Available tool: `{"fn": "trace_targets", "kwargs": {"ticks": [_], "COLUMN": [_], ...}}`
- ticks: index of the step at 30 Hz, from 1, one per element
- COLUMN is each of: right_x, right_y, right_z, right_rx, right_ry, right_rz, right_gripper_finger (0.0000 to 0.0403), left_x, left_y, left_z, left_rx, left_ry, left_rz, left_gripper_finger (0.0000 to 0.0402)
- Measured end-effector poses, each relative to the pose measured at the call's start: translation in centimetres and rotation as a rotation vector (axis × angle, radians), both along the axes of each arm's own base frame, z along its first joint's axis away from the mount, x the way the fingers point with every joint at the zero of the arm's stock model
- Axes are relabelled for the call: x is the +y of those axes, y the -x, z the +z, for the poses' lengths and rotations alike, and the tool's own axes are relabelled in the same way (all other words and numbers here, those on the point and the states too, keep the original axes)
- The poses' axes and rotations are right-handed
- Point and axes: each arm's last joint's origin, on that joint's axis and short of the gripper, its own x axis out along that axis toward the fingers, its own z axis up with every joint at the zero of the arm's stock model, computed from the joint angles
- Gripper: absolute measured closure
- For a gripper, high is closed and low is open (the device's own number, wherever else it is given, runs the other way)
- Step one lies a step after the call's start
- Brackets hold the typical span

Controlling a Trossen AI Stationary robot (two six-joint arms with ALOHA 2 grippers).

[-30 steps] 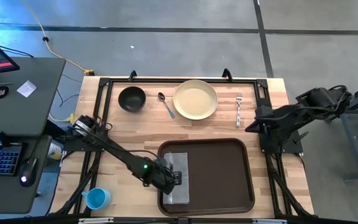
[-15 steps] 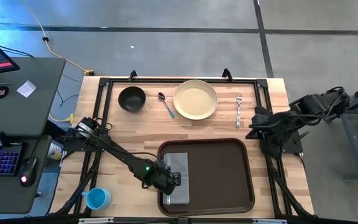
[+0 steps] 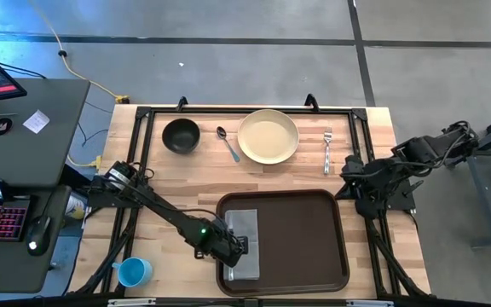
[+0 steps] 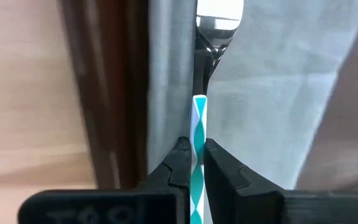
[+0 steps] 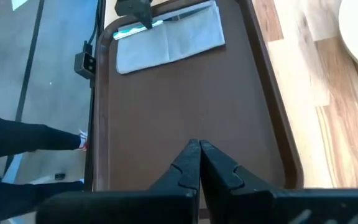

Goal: Set up tray
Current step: Put the white knife on the gray table napkin

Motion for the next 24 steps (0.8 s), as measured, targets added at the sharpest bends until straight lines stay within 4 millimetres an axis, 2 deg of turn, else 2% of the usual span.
{"fn": "trace_targets", "kwargs": {"ticks": [15, 24], "right_x": [-0.13, -0.12], "right_y": [0.29, 0.29], "right_z": [0.13, 0.13], "right_rx": [-0.011, -0.010], "right_ry": [-0.009, -0.010], "right_rz": [-0.005, -0.003], "right_gripper_finger": [0.0403, 0.0403], "left_x": [-0.08, -0.21], "left_y": [0.02, -0.40], "left_z": [-0.34, -0.14], "left_rx": [0.018, -0.039], "left_ry": [0.008, 0.009], "left_rz": [-0.016, 0.005], "left_gripper_finger": [0.0341, 0.0341]}}
